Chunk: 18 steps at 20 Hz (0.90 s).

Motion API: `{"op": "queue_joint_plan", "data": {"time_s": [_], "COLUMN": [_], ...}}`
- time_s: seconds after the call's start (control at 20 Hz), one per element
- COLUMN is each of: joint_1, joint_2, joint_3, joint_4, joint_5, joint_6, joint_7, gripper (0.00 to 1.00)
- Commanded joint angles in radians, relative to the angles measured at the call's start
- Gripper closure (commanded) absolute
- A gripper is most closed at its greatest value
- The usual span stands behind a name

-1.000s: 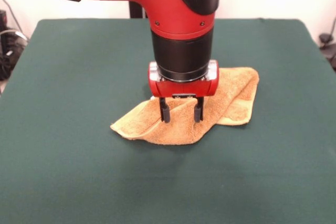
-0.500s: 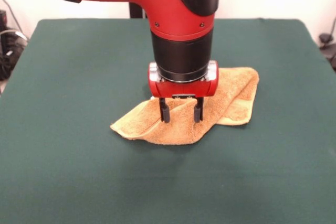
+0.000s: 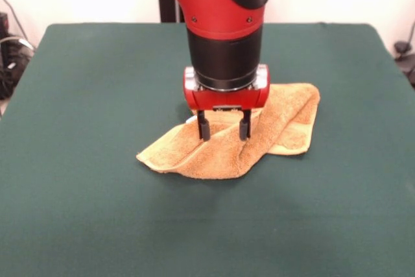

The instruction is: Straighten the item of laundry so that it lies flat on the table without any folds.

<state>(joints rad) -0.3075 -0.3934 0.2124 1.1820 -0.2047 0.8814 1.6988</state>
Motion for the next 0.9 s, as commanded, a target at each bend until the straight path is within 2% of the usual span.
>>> {"op": "queue_joint_plan", "data": {"time_s": [0.05,0.35,0.9], "joint_1": [-0.017,-0.027,-0.023], "joint_2": [-0.043,-0.045,-0.028], "joint_3": [0.027,0.035,0.039], "joint_4": [0.185,0.198,0.159], "joint_5": [0.023,0.016,0.009], "joint_6": [-0.046,-0.059,-0.038], "joint_7": [0.078,0.072,0.071], "gripper": [0.00,0.00,0.00]}}
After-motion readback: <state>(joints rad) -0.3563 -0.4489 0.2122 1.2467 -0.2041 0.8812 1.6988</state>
